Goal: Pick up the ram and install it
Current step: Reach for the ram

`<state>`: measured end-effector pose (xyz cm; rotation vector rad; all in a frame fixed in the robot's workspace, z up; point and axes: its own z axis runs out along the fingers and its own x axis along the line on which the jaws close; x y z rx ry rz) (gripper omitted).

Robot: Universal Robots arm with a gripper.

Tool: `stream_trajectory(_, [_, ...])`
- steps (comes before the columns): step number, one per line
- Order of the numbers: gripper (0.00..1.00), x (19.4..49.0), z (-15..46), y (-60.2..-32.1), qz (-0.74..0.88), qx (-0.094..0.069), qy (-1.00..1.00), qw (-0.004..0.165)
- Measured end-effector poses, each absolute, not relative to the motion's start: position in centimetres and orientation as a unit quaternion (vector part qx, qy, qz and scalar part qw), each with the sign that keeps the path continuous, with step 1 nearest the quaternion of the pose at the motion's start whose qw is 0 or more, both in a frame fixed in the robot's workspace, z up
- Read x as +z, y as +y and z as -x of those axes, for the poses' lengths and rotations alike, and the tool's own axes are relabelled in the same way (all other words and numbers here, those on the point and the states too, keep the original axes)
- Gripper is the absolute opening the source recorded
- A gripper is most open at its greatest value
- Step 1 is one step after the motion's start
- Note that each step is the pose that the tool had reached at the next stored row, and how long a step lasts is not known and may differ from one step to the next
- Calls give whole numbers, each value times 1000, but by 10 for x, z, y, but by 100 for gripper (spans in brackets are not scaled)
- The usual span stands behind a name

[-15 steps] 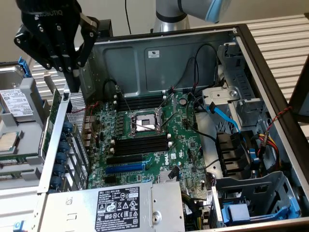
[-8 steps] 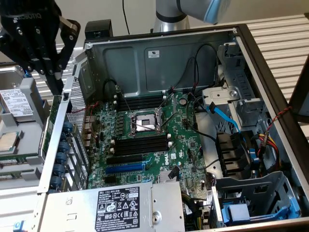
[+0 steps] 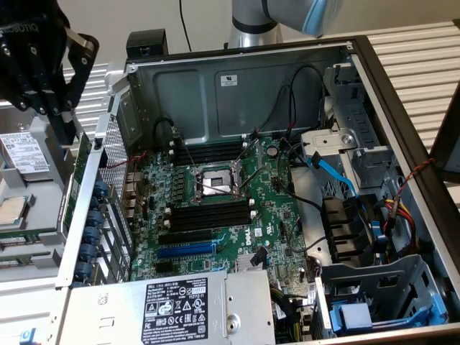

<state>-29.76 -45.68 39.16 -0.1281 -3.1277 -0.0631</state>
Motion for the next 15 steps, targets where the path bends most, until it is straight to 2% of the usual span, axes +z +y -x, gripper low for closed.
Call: stream_trajectory(15, [11,387,340,-452,41,-17,-999,10])
